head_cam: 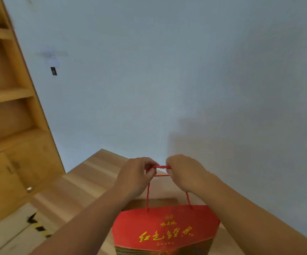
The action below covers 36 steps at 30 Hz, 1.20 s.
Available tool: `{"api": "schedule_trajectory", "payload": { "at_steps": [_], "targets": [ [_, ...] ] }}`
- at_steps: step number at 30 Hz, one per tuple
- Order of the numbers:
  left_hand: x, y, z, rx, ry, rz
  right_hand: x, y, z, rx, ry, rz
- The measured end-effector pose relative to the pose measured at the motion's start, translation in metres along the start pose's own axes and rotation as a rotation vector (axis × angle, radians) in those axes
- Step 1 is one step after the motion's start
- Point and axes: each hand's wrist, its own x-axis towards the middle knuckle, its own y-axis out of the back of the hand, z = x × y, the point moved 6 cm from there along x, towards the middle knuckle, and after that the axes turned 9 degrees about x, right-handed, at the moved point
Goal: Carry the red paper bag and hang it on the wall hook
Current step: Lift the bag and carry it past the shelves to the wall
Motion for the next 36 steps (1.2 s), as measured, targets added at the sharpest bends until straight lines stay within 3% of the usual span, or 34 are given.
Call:
{"api": "schedule_trajectory", "payload": {
  "at_steps": [2,7,16,25,36],
  "targets": [
    [-0.016,0.023,-0.026,0.031,-0.005,0.030,0.008,-0.011,-0.046,-0.128,0.075,0.023],
    [-0.056,0.079,-0.098,0.139,0.076,0.163,0.024,-0.035,-0.151,-0.136,0.202,0.076],
    [-0.144,0.193,-0.244,0.100,0.379,0.409,0.072,-0.073,-0.333,0.186,0.526,0.094],
    [-0.213,0.248,-0.348,0.098,0.482,0.451,0.090,-0.122,-0.449,0.573,0.636,-0.051],
    [-0.254,0.322,-0.420,0.263,0.739,0.580,0.125,-0.146,-0.563,0.532,0.962,-0.088]
  ]
}}
